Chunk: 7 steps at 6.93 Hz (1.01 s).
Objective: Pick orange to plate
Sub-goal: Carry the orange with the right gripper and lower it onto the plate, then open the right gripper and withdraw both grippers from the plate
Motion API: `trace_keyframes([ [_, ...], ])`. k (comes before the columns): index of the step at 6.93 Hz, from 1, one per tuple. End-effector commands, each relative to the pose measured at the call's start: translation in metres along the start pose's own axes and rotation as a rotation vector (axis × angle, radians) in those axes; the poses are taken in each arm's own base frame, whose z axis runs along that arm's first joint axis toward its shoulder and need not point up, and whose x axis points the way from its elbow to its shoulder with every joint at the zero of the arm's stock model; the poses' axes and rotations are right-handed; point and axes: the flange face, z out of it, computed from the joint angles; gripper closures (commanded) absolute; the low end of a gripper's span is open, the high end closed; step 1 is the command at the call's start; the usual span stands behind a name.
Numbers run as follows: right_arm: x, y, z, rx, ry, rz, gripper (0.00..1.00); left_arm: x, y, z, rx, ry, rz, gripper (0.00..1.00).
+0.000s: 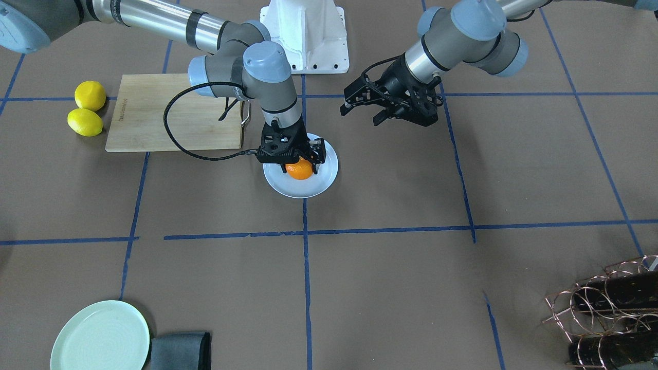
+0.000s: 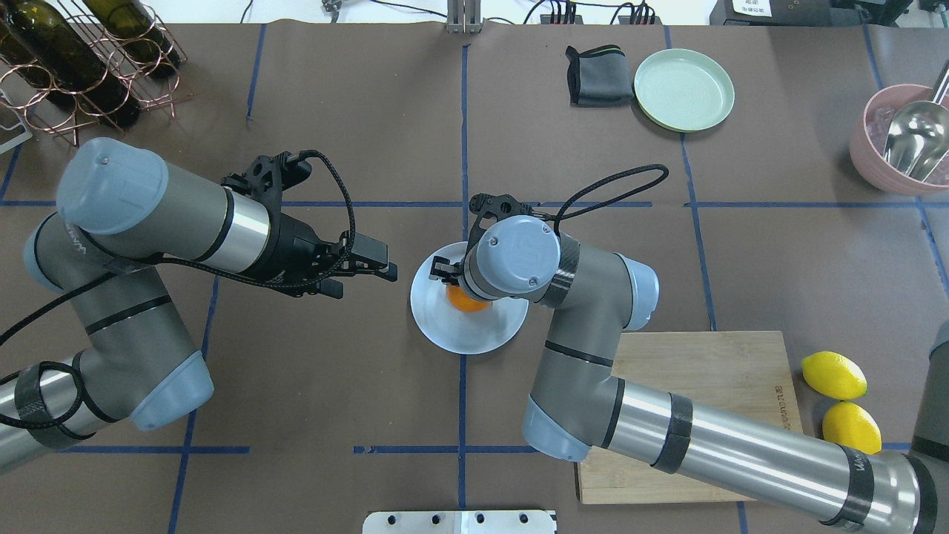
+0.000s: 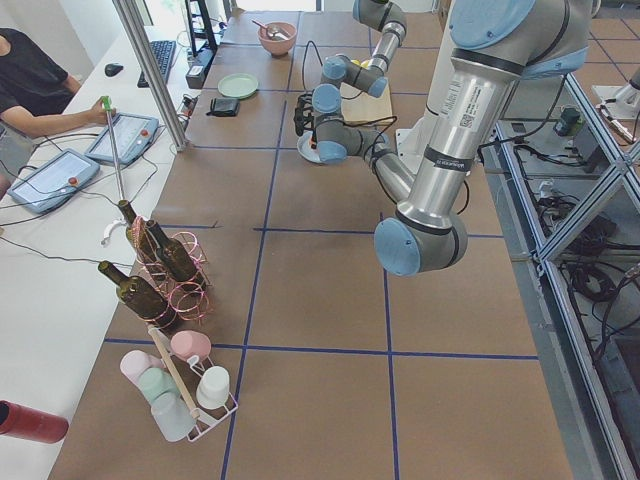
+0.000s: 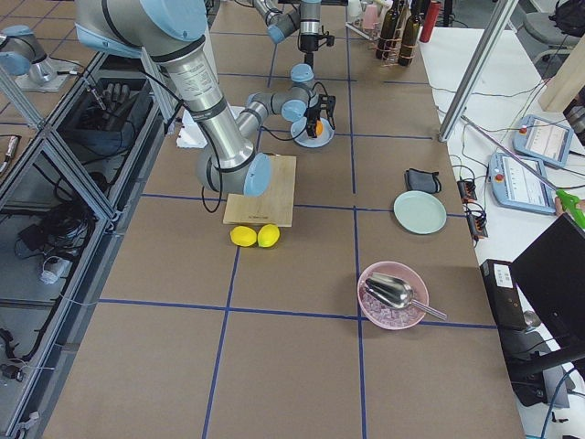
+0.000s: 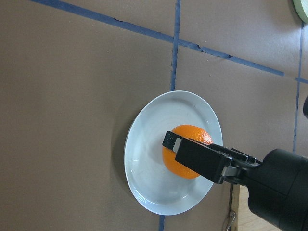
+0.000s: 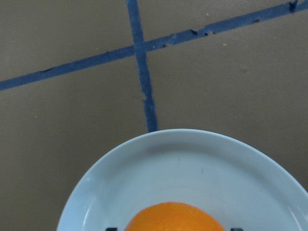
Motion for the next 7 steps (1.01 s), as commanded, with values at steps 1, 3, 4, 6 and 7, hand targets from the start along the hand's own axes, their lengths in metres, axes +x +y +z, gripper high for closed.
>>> trace_keyframes([
  [1, 0.001, 0.000, 0.000, 0.001, 0.005, 0.003, 0.00, 0.000, 0.000, 0.000, 0.000, 0.000, 0.000, 0.01],
  [3, 0.005, -0.011, -0.042, 0.009, -0.066, 0.005, 0.00, 0.002, 0.000, -0.004, 0.004, 0.007, 0.002, 0.01],
  [4, 0.043, -0.019, -0.077, -0.011, -0.102, 0.012, 0.00, 0.002, -0.004, -0.009, 0.014, 0.008, 0.001, 0.01],
  [6, 0.123, -0.082, -0.147, -0.070, -0.138, 0.077, 0.00, -0.023, -0.011, -0.022, 0.037, -0.019, -0.005, 0.01],
  [7, 0.161, -0.133, -0.175, -0.093, -0.142, 0.061, 0.00, -0.044, -0.024, -0.034, 0.057, -0.050, 0.070, 0.02],
])
